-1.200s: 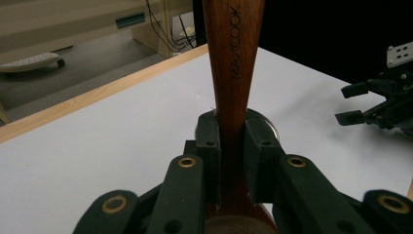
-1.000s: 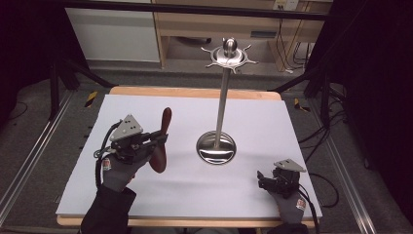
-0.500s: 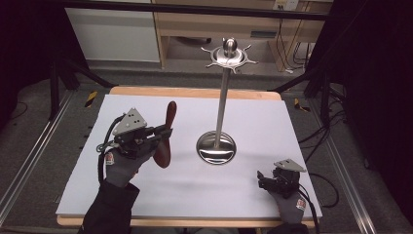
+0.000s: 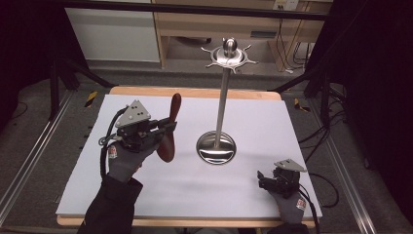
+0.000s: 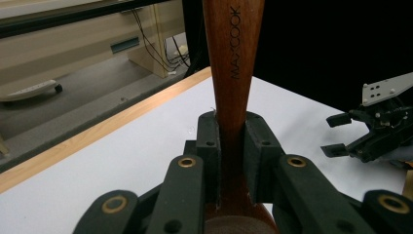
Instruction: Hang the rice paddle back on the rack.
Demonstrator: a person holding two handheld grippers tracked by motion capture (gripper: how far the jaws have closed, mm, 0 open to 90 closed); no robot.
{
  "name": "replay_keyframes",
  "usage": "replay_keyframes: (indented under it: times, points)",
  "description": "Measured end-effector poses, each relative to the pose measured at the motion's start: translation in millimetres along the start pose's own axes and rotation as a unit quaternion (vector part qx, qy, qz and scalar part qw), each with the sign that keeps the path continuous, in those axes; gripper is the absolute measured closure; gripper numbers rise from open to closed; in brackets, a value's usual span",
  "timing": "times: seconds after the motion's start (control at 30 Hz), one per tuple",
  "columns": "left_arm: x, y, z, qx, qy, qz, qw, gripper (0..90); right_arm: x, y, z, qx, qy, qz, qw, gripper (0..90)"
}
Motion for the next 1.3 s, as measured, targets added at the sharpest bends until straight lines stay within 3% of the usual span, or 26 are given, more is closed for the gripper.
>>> replay_keyframes:
  times: [0.6,1.3]
  points:
    - [7.8,4.7,-23.2,0.01,0.011,0.0,0.9999,77.9,-0.7,-0.3,0.3,0.003,0.001,-0.004,1.0,12.2]
    - [17.6,7.7,-43.3,0.001,0.017,0.004,0.9998,77.8,-1.3,1.2,0.0,0.006,0.003,-0.005,1.0,12.1]
Point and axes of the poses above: each handheld gripper's, and its own axes: x roughly forward along the jaws, z roughly out of its underside, y roughly to its right, the point moved 1 cm from there along x, roughly forward along the jaws, and after that the axes turned 3 degrees about x, right-handed, at the moved point
